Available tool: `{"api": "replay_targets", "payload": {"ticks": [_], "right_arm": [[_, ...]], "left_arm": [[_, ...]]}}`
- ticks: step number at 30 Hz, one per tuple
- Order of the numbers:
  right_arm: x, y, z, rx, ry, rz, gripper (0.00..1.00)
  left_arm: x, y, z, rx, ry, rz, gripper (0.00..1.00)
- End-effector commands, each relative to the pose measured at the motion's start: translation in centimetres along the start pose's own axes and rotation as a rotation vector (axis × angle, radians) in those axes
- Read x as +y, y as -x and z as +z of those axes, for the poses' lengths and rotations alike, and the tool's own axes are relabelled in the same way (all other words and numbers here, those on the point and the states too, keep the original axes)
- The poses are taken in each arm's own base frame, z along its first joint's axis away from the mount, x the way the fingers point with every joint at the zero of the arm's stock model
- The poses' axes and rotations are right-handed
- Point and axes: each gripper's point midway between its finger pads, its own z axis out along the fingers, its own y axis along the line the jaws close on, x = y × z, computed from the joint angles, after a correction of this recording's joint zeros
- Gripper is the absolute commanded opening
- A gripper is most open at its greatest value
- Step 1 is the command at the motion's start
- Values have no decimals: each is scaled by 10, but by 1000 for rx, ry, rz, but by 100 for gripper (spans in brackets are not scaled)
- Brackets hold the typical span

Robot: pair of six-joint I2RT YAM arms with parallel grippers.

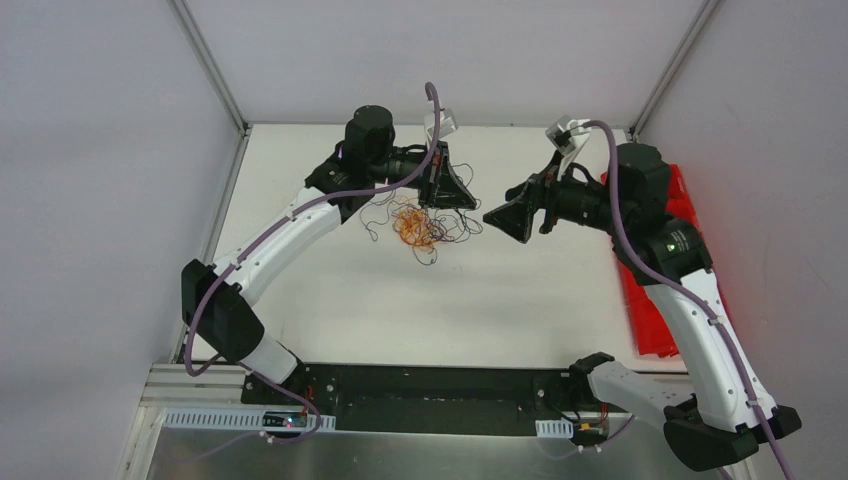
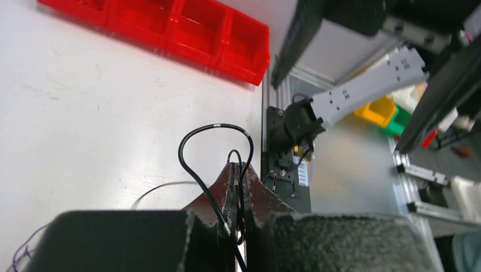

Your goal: Untangle the cables

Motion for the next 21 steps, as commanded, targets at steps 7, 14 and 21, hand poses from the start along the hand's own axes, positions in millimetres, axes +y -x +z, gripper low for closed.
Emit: {"api": "replay_targets", "payload": {"ticks": [7, 14, 21], "right_arm": [[38, 34, 3, -62, 197, 304, 83], [55, 39, 13, -55, 298, 247, 66], [63, 23, 12, -31, 301, 168, 54]], "left_arm": [[-75, -22, -21, 65, -243, 552, 0], [-89, -28, -17, 81, -289, 578, 0], [-87, -30, -14, 92, -288, 537, 0]]}}
